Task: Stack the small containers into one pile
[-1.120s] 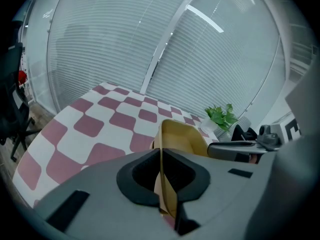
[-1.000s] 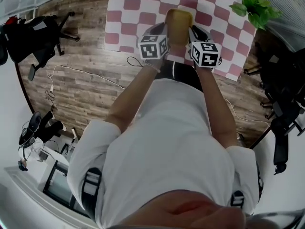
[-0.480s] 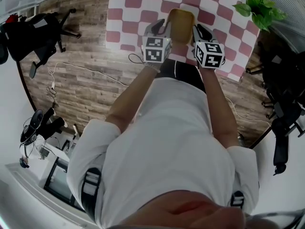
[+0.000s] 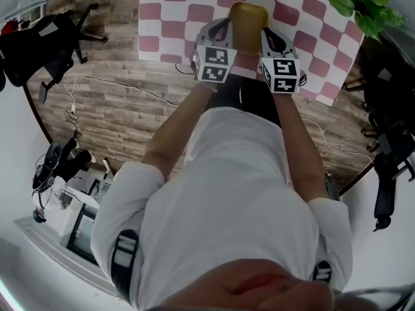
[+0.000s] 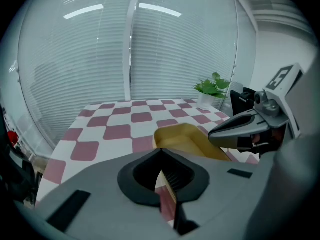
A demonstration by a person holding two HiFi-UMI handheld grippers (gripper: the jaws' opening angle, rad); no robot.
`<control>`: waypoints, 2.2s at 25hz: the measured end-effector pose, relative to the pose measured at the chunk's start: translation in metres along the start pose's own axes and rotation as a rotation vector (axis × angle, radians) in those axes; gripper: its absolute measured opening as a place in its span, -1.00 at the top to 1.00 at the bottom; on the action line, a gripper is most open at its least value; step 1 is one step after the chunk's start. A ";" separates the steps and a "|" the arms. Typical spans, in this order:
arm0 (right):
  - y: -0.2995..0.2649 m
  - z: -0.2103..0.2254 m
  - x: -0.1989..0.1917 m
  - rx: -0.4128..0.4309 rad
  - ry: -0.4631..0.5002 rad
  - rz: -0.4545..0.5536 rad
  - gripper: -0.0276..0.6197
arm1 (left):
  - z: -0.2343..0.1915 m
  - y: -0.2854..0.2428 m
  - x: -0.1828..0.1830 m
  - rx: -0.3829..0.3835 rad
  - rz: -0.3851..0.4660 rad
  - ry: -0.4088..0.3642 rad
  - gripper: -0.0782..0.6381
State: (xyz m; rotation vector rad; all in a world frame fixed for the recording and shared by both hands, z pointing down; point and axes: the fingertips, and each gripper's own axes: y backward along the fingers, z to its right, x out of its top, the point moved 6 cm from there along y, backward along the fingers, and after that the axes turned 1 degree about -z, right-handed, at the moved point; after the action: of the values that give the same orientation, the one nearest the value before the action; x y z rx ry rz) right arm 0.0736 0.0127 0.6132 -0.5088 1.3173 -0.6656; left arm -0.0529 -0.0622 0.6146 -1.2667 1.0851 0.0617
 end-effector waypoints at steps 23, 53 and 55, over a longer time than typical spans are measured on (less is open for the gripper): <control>0.158 -0.004 0.099 0.016 0.094 0.289 0.80 | 0.080 0.133 0.109 -0.200 0.315 -0.080 0.69; 0.285 -0.045 0.157 0.088 0.105 0.513 0.82 | 0.143 0.238 0.180 -0.343 0.587 -0.159 0.69; 0.285 -0.044 0.157 0.087 0.100 0.511 0.82 | 0.142 0.239 0.180 -0.342 0.586 -0.153 0.69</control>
State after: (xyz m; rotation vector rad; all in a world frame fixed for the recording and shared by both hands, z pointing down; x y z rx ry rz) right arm 0.0923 0.1078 0.2999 -0.0565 1.4323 -0.3225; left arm -0.0073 0.0455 0.3048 -1.1779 1.3156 0.8031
